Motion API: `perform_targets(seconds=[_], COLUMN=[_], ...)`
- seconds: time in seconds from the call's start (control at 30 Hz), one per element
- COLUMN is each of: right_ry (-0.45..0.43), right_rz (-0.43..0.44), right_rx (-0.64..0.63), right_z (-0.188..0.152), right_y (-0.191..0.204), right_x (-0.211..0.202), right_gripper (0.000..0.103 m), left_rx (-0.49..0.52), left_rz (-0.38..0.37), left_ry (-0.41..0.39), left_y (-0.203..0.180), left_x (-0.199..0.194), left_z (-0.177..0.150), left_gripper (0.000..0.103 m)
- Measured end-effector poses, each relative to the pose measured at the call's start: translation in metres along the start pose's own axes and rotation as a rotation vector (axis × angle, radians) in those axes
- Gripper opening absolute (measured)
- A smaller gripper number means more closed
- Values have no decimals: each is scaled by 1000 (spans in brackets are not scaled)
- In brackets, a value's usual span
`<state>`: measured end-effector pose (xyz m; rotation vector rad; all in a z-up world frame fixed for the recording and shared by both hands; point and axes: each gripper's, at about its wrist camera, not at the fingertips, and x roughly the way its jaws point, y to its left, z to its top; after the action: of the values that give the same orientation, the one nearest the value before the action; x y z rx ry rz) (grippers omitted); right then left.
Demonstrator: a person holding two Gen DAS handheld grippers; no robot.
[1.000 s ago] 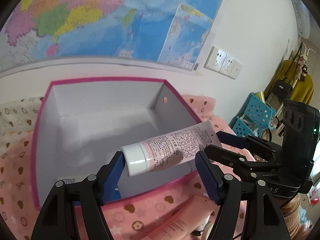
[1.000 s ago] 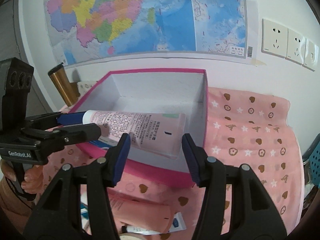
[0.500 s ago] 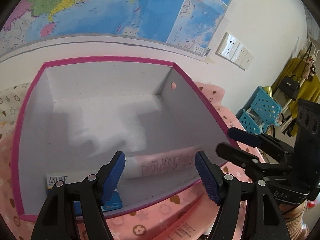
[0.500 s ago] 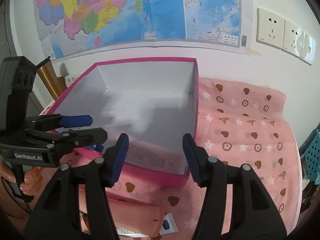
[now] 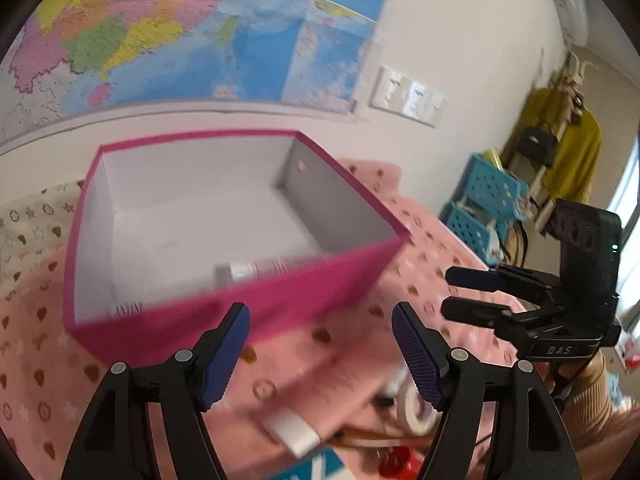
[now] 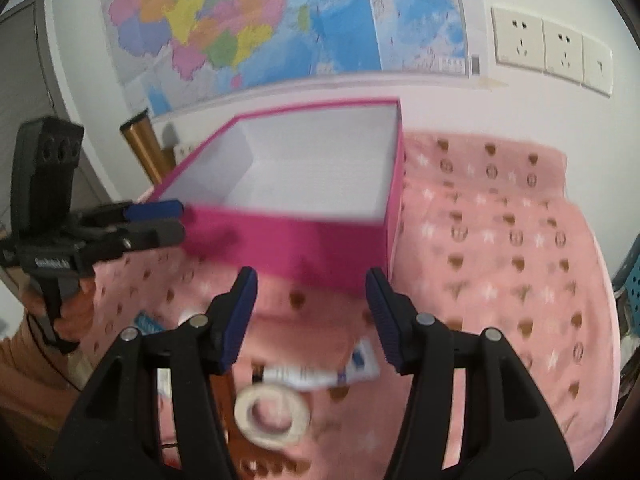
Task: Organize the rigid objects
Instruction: 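Grasp the red corkscrew by its body with the right gripper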
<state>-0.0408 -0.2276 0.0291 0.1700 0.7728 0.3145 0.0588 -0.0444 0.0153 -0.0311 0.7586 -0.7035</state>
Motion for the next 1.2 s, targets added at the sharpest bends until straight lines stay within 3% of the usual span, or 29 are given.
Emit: perform_targets(seconds=[0.17,0.37,0.47,0.53,0.67,0.73,0.83,1.07,1.2], right_ry=[89,179,227,264,335,363,352,326,282], right_rz=[36,151,180,201,161,161,173,207,227], right_rx=[-26,-69,-109,-131,-243,-249,-229,-182,-126], right_z=[-36,-68,-81,-90,-106,-112,-110,-106,-99], right_y=[17,45,62,72,95,97,94,84,73], right_x=[1,-1,4,10,28,35,37,28,14], right_gripper=[58,58,56,46,43,35,28,27,27], left_rx=[16,18,17,-1,-37,-47,-47,-27,-23], left_rz=[-38,-77,-59,-49,-40,-39,-40,-68,-121], left_ry=[41,65,80,89,92,85,74,84,82], left_y=[-11,-21,-24,-22,-14,-12,-12,-18,-21], left_x=[-6,-14,-13,-11,-12,-15,-19,-21,-25], left_z=[-25,-50,-61,-65,-71,-72,-73,-77,-80], left_gripper=[75,75,75,75,75,75,75,75,75])
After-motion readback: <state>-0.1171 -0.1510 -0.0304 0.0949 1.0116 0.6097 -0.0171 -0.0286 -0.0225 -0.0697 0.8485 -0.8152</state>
